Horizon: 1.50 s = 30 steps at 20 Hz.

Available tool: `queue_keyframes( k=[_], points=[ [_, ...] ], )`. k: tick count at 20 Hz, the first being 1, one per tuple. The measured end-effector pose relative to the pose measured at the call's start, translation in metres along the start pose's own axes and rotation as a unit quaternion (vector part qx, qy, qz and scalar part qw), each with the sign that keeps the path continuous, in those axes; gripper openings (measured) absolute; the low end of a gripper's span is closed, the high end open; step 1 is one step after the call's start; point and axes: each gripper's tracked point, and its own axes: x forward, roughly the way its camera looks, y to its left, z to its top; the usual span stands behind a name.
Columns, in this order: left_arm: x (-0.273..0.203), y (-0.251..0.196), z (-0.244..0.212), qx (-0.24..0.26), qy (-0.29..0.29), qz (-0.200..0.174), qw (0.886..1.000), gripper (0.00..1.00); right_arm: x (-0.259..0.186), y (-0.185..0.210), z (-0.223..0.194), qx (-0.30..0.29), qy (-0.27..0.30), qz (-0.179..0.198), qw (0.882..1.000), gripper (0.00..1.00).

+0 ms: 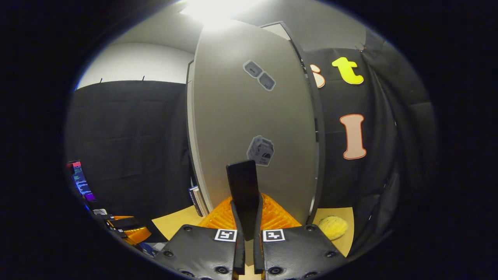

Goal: Open the right door of the double-door shoe cabinet with the right hand, and open the left door with the left hand.

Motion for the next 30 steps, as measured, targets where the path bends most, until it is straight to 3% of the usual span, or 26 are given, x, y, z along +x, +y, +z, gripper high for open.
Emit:
queue_keyframes(
  k=[5, 12, 15, 18, 26, 30],
  points=[
    [0.005, -0.016, -0.005, 0.003, 0.007, -0.022, 1.000, 0.94, -0.004, -0.013, 0.001, -0.001, -0.008, -0.022, 1.000, 0.10],
    [0.007, -0.030, -0.009, 0.006, 0.011, -0.046, 0.999, 0.94, -0.011, -0.052, 0.003, -0.015, -0.014, -0.097, 0.995, 0.09],
    [0.007, -0.028, -0.014, 0.006, 0.016, -0.049, 0.999, 0.94, -0.014, -0.044, 0.002, 0.002, -0.014, -0.090, 0.996, 0.09],
    [0.004, -0.023, -0.017, 0.005, 0.019, -0.044, 0.999, 0.94, -0.014, -0.054, 0.006, -0.014, -0.020, -0.105, 0.994, 0.05],
    [0.013, 0.029, -0.035, -0.008, 0.052, -0.003, 0.999, 0.94, -0.021, -0.058, 0.000, -0.018, -0.003, -0.137, 0.990, 0.08],
    [0.038, 0.062, -0.020, -0.020, 0.052, 0.016, 0.998, 0.94, -0.036, -0.059, -0.018, -0.027, 0.039, -0.145, 0.988, 0.08]
  ],
)
